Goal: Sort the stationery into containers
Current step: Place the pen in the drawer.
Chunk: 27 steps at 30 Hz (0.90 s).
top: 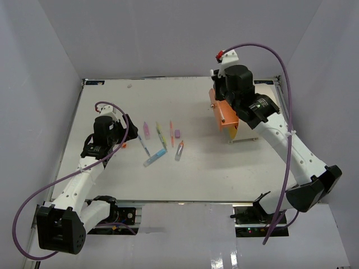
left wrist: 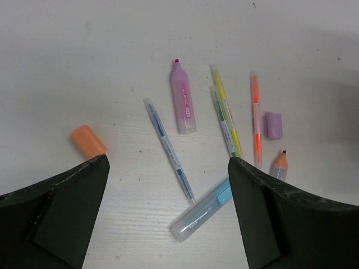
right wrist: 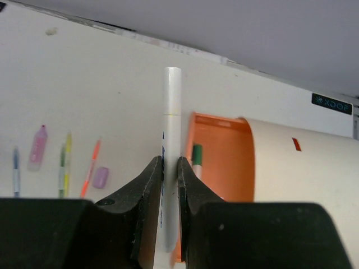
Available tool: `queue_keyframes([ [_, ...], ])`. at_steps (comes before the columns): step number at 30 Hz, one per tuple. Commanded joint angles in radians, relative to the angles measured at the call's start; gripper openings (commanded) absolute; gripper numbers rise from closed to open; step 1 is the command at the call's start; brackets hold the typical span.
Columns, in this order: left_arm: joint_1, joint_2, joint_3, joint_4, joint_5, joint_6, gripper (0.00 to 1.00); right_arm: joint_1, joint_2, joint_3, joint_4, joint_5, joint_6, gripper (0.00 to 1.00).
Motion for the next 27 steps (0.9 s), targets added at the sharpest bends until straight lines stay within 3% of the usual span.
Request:
queue_keyframes([
  [1,0.002,-0.010,-0.003,0.019,0.042,0.010,0.98,-0.075,-0.075,-0.110,-0.083,-0.038,-0.015,0.18],
  [20,0.002,0.001,-0.005,0.028,0.058,0.019,0.98,-0.193,-0.074,-0.268,-0.076,-0.101,-0.035,0.23],
  [26,0.002,0.001,-0.010,0.034,0.107,0.022,0.98,-0.208,-0.055,-0.231,-0.067,-0.118,-0.037,0.39],
  [27,0.004,0.001,-0.011,0.037,0.126,0.022,0.98,-0.208,-0.055,-0.223,-0.068,-0.121,-0.038,0.50],
])
